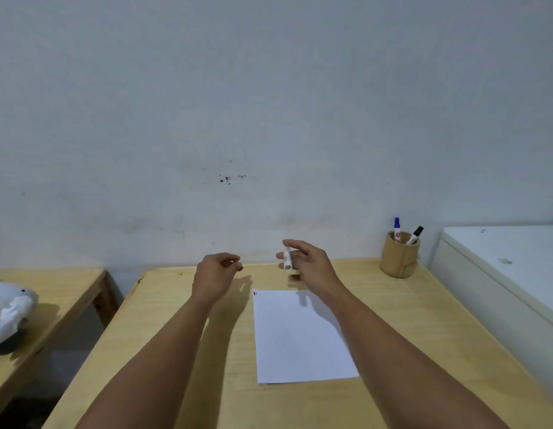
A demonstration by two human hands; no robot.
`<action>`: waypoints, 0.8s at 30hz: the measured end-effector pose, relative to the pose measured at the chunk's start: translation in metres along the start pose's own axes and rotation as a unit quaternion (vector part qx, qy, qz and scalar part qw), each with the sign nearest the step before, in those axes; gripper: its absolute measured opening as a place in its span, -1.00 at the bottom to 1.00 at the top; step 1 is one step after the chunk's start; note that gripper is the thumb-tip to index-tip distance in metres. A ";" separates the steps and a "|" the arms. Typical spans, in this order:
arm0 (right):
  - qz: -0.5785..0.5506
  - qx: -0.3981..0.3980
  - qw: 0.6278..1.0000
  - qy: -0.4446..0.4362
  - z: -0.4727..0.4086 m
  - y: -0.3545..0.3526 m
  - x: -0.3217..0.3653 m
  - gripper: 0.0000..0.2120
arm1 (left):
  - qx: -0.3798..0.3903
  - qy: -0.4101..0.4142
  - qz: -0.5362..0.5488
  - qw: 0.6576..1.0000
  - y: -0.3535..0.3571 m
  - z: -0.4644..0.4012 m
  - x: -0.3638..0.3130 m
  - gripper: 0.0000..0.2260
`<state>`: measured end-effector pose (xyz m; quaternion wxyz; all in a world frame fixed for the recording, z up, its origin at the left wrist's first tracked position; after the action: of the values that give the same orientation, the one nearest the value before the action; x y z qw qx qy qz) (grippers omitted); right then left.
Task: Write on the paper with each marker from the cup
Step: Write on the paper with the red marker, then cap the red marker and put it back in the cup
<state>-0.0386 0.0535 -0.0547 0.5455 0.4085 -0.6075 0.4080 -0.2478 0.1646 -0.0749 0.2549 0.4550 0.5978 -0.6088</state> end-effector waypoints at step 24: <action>0.122 -0.047 0.987 -0.095 0.058 -0.034 0.045 -0.81 | 0.076 0.095 0.089 0.989 0.018 0.043 -0.144 -0.88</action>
<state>-0.0289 -0.0149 -0.0122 0.4495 0.3422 -0.7204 0.4023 -0.1772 0.0865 0.0345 0.2145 0.5801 0.5288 -0.5812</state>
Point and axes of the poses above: each hand's wrist, its own z-axis away from the middle knuckle, its own y-axis out of the palm, x = y × z, the point moved 3 cm from there along -z, towards the middle knuckle, and after that the axes turned 2 degrees about x, right-handed, at the moved point
